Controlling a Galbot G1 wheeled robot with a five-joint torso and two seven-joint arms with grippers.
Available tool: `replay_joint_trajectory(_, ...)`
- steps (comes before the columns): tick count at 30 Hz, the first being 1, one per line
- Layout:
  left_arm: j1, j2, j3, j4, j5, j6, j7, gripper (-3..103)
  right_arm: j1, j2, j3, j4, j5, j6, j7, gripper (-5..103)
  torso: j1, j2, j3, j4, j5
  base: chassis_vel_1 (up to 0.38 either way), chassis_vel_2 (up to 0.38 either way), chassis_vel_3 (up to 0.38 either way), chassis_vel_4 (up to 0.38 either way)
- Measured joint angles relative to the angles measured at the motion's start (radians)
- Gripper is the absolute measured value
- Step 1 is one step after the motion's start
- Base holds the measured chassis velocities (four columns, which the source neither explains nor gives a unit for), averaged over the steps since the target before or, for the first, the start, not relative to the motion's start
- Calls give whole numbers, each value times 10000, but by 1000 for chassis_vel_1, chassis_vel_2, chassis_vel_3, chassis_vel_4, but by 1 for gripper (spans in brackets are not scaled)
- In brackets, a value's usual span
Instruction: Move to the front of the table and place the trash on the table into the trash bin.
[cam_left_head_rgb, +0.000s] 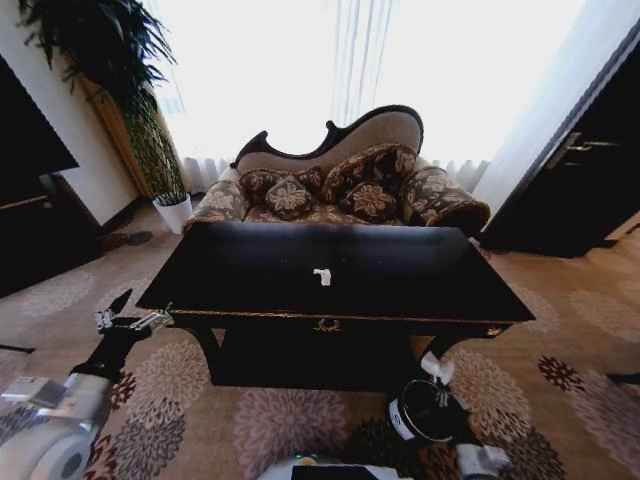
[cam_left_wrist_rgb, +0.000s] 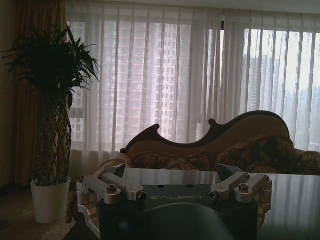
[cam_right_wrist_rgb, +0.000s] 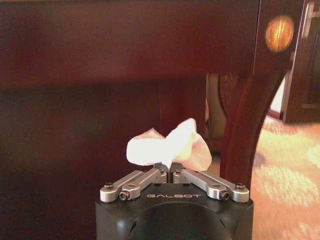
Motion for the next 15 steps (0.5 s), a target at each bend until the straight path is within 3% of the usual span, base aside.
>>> replay_joint_trajectory(6, 0, 0, 0, 0, 0, 0, 0, 100, 372, -130, -433, -730, -35, -176, 240, 1, 0, 0, 0, -2, 0, 0, 0, 0, 0)
replay_joint_trajectory(15, 0, 0, 0, 0, 0, 0, 0, 100, 1450, -693, -1039, -2313, -73, -1413, 1137, 1, 0, 0, 0, -2, 1, 0, 0, 0, 0)
